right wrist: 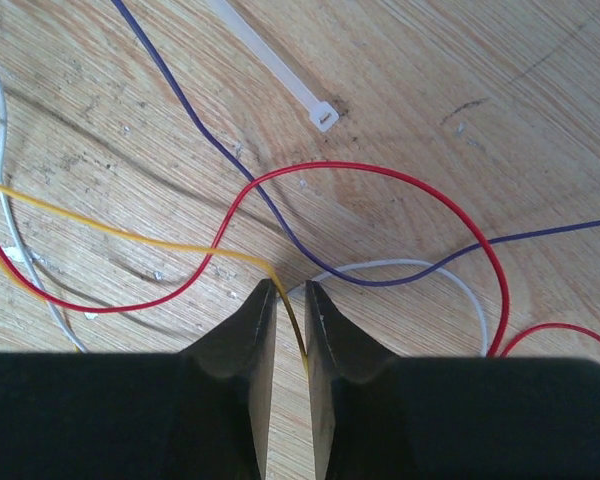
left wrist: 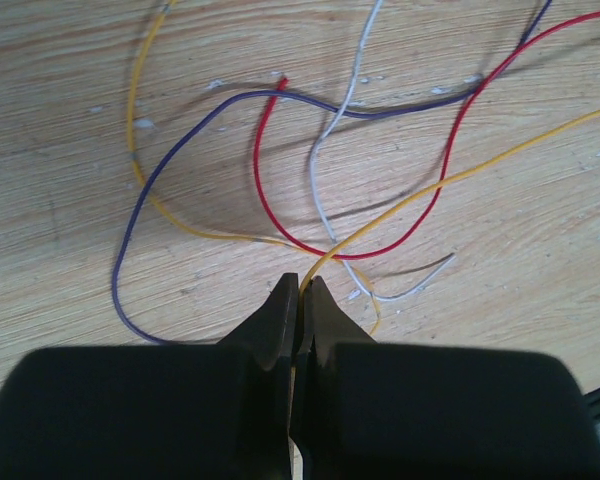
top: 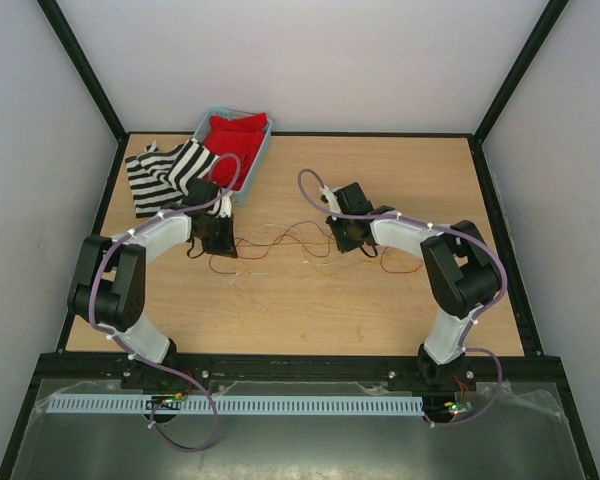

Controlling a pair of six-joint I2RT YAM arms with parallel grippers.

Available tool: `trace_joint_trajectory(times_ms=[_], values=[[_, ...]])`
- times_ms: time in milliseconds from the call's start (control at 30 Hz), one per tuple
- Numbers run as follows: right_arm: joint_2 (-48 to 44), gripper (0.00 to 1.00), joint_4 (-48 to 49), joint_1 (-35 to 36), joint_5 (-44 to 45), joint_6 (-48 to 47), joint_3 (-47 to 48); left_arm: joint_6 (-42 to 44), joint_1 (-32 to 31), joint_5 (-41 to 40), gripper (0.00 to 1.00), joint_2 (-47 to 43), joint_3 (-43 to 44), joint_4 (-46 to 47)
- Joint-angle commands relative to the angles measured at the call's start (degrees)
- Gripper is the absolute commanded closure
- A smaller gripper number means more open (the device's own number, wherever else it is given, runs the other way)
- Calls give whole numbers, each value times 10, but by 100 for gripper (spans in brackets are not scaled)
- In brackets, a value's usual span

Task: Zip-tie the wires
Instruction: Straighten the cable at the center of the board.

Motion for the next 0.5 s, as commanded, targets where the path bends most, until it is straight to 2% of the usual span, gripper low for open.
trace_joint_trajectory(times_ms=[0, 367, 467], values=[[-31, 71, -7, 0, 4, -4, -9, 12, 7, -34, 100, -4, 10, -20], [-99, 54, -10, 0, 0, -7, -17, 16, 10, -46, 100, -17, 7, -33], [-115, 47, -20, 0, 7, -11, -16, 19, 10, -56, 100, -16, 3, -34]])
